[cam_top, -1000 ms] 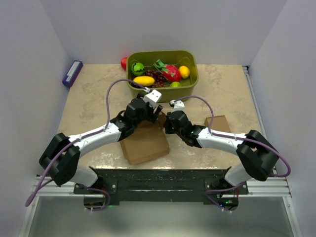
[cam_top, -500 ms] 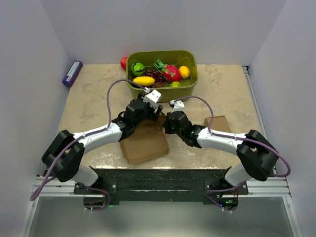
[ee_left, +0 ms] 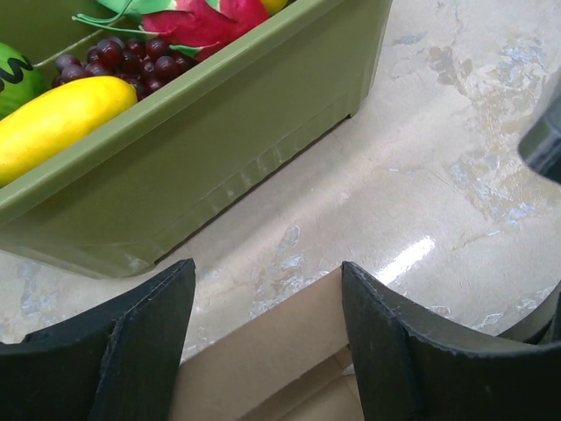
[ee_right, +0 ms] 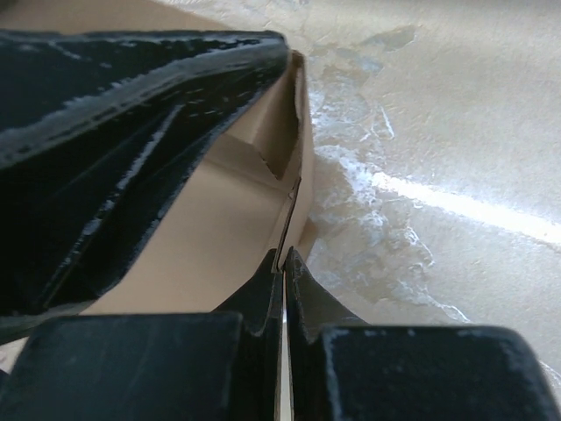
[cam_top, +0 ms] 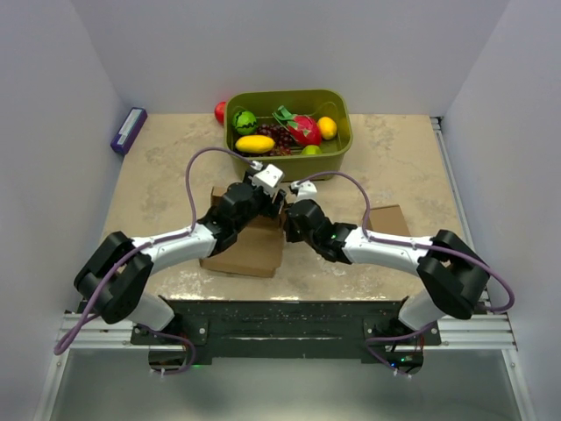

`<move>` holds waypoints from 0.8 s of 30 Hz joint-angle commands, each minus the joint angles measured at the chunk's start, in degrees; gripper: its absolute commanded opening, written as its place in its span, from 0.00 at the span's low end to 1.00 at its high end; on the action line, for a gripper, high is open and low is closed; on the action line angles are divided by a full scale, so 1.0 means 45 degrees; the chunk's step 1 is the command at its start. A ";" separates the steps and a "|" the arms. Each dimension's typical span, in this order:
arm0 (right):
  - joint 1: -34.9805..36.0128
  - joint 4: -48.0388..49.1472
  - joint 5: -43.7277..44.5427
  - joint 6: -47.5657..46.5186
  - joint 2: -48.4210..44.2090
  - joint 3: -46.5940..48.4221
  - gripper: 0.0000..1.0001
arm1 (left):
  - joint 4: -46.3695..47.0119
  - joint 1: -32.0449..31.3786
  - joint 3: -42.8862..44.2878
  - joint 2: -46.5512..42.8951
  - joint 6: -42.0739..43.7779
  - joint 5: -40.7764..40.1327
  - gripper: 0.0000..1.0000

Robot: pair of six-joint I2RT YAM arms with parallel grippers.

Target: Fold the paper box

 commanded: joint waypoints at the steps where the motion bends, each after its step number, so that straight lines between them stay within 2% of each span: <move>1: 0.0318 -0.0534 0.0190 -0.0125 0.0558 0.0638 0.00 | -0.0727 0.0072 -0.0582 0.0014 -0.0135 0.0149 0.71; 5: 0.0357 -0.0496 0.0054 -0.0085 0.0774 0.0796 0.00 | -0.0630 0.0092 -0.0797 -0.0083 -0.0234 0.0209 0.71; 9: 0.0337 -0.0144 -0.0063 -0.0046 0.0618 0.0601 0.04 | -0.0590 0.0170 -0.0973 -0.0181 -0.0234 0.0228 0.71; 12: 0.0337 -0.0085 -0.0161 -0.0046 0.0423 0.0464 0.10 | -0.0513 0.0189 -0.1129 -0.0337 -0.0078 0.0345 0.71; 24: 0.0337 -0.0787 0.0775 -0.0339 -0.1003 0.0151 0.45 | 0.0035 0.0189 -0.1950 -0.0748 0.0898 0.0892 0.71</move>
